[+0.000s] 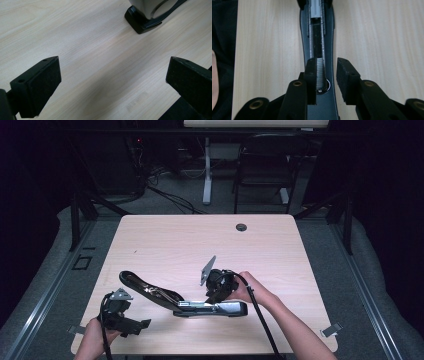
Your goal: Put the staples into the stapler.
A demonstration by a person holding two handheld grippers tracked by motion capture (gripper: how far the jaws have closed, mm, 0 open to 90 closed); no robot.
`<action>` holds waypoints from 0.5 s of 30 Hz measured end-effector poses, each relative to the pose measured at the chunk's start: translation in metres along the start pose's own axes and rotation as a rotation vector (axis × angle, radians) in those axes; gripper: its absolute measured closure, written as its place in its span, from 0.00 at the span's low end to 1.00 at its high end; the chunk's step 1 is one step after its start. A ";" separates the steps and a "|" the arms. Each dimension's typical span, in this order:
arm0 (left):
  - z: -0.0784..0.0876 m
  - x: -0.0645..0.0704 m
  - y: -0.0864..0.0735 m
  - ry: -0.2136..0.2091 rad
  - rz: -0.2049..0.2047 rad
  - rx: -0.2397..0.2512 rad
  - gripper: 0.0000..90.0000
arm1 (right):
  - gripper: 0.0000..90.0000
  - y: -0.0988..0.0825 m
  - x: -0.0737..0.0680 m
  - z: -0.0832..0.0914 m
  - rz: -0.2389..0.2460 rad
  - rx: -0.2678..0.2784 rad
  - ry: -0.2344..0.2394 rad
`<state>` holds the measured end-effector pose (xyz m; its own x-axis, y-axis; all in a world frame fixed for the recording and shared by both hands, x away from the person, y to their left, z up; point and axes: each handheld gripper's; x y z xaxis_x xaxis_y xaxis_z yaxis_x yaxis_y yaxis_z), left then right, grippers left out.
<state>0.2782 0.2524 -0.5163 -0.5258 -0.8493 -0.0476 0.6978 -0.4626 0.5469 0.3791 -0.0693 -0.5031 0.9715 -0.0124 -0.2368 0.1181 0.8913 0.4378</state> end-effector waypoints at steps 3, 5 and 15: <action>0.000 -0.001 0.000 0.006 0.016 0.000 0.00 | 0.64 -0.003 0.000 0.005 -0.033 0.026 -0.012; 0.000 -0.001 -0.001 0.009 0.021 0.004 0.00 | 0.56 -0.007 0.000 0.009 -0.061 0.059 -0.036; 0.003 -0.002 0.000 0.030 0.035 0.022 0.00 | 0.17 -0.027 -0.006 0.029 -0.178 0.184 -0.099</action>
Point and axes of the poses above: each handheld gripper's, and its own axes: z roughly backward along the jaws, y roughly out of its top, x roughly to its right, and after that the axes turned 12 degrees about y, right-handed
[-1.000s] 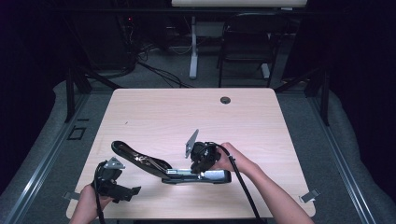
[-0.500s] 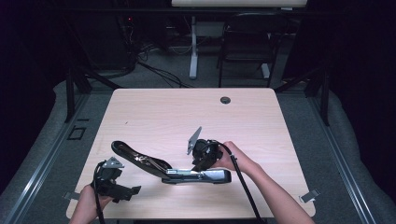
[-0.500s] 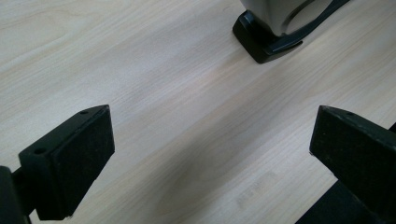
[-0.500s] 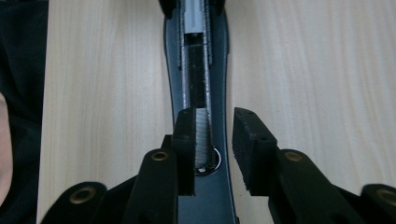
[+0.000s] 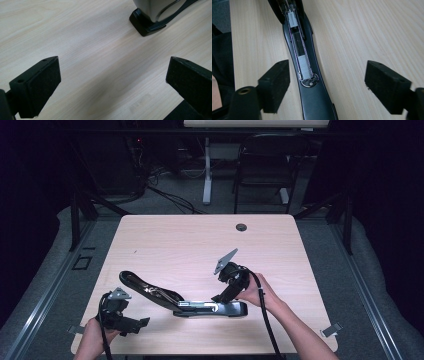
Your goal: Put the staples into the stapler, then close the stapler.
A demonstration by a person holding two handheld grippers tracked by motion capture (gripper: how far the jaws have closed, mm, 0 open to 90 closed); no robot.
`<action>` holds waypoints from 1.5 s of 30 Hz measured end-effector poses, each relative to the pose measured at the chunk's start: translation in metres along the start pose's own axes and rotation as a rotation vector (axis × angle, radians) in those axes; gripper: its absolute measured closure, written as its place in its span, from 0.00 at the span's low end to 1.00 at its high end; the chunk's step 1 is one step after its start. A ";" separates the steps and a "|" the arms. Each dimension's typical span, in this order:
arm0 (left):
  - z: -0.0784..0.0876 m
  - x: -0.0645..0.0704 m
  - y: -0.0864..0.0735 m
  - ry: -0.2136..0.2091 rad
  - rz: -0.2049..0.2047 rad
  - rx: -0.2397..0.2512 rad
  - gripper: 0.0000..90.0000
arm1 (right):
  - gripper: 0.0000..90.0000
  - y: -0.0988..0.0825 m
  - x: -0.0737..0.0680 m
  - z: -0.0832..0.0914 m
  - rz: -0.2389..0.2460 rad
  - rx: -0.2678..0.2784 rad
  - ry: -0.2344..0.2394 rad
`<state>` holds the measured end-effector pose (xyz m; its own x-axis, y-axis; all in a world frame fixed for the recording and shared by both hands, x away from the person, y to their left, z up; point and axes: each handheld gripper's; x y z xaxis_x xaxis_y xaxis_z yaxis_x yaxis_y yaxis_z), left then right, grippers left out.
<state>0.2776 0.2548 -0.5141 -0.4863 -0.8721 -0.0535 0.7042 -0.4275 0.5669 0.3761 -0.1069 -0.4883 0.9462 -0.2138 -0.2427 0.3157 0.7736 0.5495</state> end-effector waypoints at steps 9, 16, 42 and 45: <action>0.000 -0.002 0.000 0.012 0.011 0.005 0.00 | 0.00 -0.005 -0.002 0.004 -0.068 0.001 -0.045; 0.001 -0.003 0.000 0.019 0.021 0.011 0.00 | 0.00 -0.014 -0.013 0.020 -0.100 0.063 -0.092; 0.009 -0.010 0.004 0.080 0.099 0.025 0.03 | 0.25 -0.025 -0.020 0.030 -0.097 0.054 -0.212; 0.012 -0.009 0.003 0.115 0.115 0.062 0.16 | 0.34 -0.026 -0.020 0.030 -0.102 0.060 -0.228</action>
Point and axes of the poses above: each handheld gripper's, and its own axes: z roughly backward along the jaws, y roughly out of its top, x roughly to its right, and after that the axes turned 12 degrees about y, right-handed
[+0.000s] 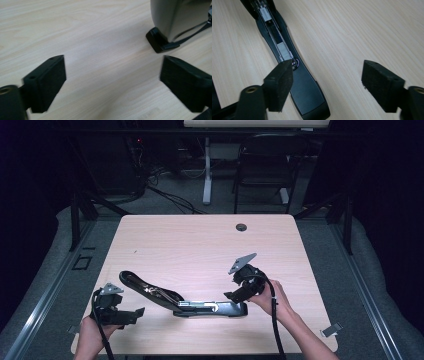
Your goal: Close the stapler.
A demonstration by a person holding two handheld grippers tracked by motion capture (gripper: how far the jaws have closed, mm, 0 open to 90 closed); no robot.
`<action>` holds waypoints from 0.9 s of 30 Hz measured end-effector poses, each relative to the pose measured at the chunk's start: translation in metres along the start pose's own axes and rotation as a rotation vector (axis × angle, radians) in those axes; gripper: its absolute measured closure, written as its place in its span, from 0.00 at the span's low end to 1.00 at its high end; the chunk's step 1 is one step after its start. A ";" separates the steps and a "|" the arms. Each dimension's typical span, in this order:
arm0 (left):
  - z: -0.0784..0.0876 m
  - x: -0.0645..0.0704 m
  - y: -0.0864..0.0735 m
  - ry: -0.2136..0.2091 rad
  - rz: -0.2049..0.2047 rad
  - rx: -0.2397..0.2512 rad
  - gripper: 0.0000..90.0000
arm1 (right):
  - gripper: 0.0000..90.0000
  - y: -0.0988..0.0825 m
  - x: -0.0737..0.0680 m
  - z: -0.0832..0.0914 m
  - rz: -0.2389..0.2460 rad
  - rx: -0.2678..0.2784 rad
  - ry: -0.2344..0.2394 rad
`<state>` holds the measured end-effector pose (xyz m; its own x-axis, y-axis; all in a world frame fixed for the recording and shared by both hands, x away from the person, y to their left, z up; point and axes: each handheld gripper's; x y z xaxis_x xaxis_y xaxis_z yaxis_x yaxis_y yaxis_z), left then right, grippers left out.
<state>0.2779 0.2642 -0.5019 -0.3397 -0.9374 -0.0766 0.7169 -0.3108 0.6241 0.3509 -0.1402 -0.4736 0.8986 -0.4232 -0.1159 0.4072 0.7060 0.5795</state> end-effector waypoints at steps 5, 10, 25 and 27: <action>0.003 0.000 -0.001 0.010 0.004 0.028 0.34 | 0.52 0.001 -0.004 0.001 0.018 0.007 -0.017; 0.008 -0.002 -0.002 -0.006 0.017 0.097 0.49 | 0.70 0.004 -0.010 0.000 0.053 0.004 -0.020; 0.025 -0.005 0.006 -0.034 0.111 0.316 0.95 | 0.96 0.011 -0.019 -0.003 0.091 0.023 0.012; 0.026 -0.003 0.008 -0.038 0.112 0.337 0.97 | 0.97 0.012 -0.020 -0.004 0.096 0.025 0.011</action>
Point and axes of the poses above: each handheld gripper's, and its own axes: z roughly backward along the jaws, y roughly out of its top, x roughly to its right, and after that the axes turned 12 degrees about y, right-handed
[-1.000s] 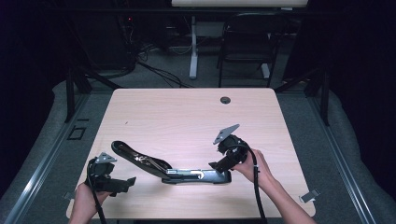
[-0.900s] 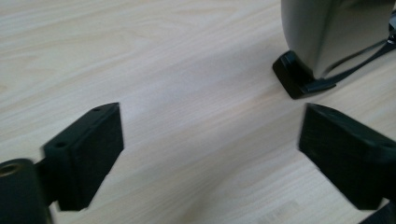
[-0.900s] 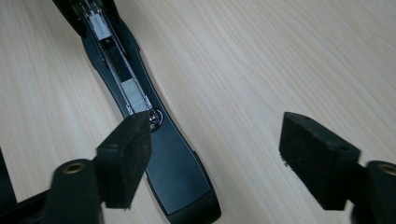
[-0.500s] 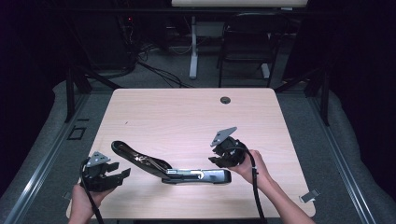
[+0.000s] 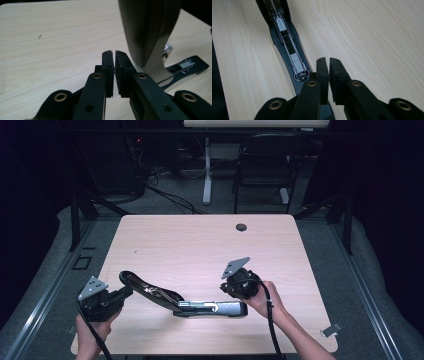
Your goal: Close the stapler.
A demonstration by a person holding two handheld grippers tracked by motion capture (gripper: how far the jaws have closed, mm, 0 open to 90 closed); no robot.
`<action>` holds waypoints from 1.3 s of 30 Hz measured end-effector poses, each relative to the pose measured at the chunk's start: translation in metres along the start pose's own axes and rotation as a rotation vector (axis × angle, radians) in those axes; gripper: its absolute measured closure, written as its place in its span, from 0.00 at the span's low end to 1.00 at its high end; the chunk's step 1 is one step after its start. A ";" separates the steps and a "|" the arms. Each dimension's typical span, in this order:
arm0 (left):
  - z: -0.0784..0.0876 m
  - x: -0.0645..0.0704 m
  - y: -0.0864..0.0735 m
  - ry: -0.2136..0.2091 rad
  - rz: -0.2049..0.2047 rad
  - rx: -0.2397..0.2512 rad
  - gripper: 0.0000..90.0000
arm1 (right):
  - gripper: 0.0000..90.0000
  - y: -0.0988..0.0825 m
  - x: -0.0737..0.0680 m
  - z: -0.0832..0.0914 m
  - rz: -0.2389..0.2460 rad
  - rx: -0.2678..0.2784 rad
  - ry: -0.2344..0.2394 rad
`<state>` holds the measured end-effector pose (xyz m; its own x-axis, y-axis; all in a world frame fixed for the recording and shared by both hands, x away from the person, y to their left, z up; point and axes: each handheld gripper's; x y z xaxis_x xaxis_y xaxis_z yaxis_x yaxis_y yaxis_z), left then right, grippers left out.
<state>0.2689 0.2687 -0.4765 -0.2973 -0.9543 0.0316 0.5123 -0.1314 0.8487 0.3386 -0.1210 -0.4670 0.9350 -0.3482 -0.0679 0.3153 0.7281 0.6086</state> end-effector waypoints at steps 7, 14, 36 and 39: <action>-0.002 0.002 0.003 -0.006 -0.002 0.019 1.00 | 0.98 0.009 -0.003 -0.001 0.007 0.031 0.012; -0.003 0.008 0.008 -0.003 -0.001 0.047 1.00 | 0.98 0.014 -0.005 -0.001 0.014 0.048 0.015; -0.008 0.029 0.020 -0.028 -0.038 0.086 1.00 | 1.00 0.041 -0.020 -0.013 0.039 0.105 0.056; -0.010 0.031 0.021 -0.032 -0.043 0.087 1.00 | 1.00 0.044 -0.021 -0.013 0.046 0.113 0.060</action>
<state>0.2783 0.2333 -0.4631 -0.3438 -0.9390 0.0097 0.4272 -0.1472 0.8921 0.3346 -0.0737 -0.4493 0.9572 -0.2773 -0.0827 0.2544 0.6701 0.6973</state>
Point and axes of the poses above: each handheld gripper's, and its own axes: z roughly backward along the jaws, y roughly out of its top, x roughly to its right, and after that the axes turned 12 degrees about y, right-handed
